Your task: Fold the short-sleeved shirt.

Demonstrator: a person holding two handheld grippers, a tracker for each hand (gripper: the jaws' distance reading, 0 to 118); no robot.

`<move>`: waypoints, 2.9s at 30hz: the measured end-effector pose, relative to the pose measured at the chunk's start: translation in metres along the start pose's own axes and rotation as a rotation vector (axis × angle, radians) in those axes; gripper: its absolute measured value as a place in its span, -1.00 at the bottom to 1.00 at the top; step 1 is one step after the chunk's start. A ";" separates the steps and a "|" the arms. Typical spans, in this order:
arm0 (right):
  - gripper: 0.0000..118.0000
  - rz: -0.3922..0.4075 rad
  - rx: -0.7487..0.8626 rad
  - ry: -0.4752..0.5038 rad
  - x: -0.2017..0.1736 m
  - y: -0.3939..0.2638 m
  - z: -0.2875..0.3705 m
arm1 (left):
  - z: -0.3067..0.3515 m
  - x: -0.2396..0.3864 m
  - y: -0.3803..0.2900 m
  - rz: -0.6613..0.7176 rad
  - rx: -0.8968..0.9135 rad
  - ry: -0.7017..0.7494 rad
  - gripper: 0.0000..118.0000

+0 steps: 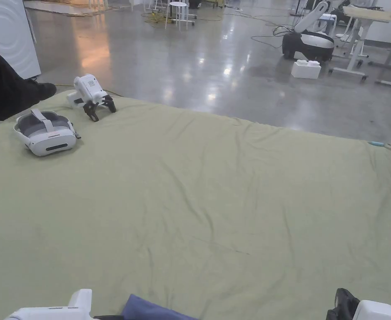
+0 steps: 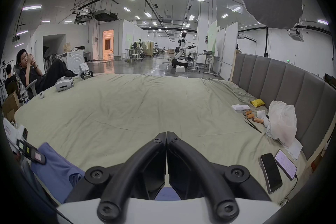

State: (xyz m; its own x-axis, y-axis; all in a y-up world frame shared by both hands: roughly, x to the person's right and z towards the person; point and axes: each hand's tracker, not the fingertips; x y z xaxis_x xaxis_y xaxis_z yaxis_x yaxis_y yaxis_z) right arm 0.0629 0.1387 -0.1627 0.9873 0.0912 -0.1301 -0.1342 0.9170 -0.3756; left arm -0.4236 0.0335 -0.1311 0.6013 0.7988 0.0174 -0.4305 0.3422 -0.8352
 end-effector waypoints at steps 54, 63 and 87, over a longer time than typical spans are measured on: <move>-1.00 -0.040 -0.046 -0.034 0.030 -0.026 0.007 | -0.106 0.233 -0.022 -0.306 -0.040 0.312 -0.01; -1.00 -0.066 -0.052 -0.038 0.029 -0.026 0.009 | -0.149 0.195 -0.037 -0.326 -0.175 0.327 -1.00; -1.00 -0.045 0.197 -0.055 -0.004 0.030 0.023 | -0.049 0.240 -0.009 -0.783 0.686 0.492 -1.00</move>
State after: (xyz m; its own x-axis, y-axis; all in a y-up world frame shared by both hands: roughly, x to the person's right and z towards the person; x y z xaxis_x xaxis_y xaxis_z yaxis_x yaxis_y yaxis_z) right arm 0.0573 0.1744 -0.1523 0.9958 0.0646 -0.0646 -0.0760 0.9783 -0.1926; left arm -0.2425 0.1976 -0.1467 0.9981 0.0211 0.0571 -0.0085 0.9771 -0.2128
